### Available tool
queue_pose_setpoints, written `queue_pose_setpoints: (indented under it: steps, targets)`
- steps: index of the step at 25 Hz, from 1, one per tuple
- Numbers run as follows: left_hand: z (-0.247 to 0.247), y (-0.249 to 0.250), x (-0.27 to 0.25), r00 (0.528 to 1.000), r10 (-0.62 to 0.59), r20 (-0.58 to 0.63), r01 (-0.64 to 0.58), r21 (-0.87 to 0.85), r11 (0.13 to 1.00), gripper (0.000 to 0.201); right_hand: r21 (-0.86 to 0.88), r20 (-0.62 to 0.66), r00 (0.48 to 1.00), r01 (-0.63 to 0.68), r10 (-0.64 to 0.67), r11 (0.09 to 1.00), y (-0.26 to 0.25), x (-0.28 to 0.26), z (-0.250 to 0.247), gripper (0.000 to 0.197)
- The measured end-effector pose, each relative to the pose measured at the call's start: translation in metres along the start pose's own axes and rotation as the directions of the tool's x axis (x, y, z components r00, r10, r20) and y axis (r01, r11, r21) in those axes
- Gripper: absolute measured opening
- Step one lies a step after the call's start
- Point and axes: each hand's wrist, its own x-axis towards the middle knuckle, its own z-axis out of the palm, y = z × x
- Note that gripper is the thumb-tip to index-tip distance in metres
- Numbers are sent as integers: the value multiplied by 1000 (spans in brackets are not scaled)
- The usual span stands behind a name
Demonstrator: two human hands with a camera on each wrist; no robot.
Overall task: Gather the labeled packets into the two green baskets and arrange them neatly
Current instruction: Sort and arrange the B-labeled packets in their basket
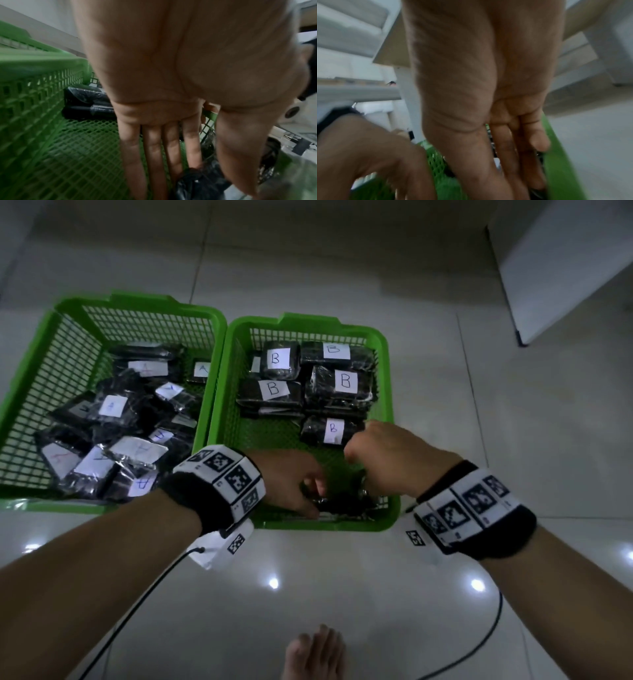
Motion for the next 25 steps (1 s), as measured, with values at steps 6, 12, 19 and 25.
queue_pose_setpoints:
  steps: [6, 12, 19, 25]
  targets:
    - [-6, 0, -5, 992, -121, -34, 121, 3, 993, 22, -209, 98, 994, 64, -44, 976, -6, -5, -4, 27]
    - [-32, -20, -35, 971, -134, -196, 111, -125, 986, 30, 142, -139, 989, 71, -51, 987, -3, 4, 3, 20]
    - [-61, -54, -67, 825, -299, -480, -38, -574, 818, 16, 730, -240, 952, 47, 191, 682, 0, 14, -18, 11]
    - [-55, -48, -67, 819, -418, -392, -261, -904, 338, 53, 919, -201, 925, 64, 321, 390, -7, 20, -21, 28]
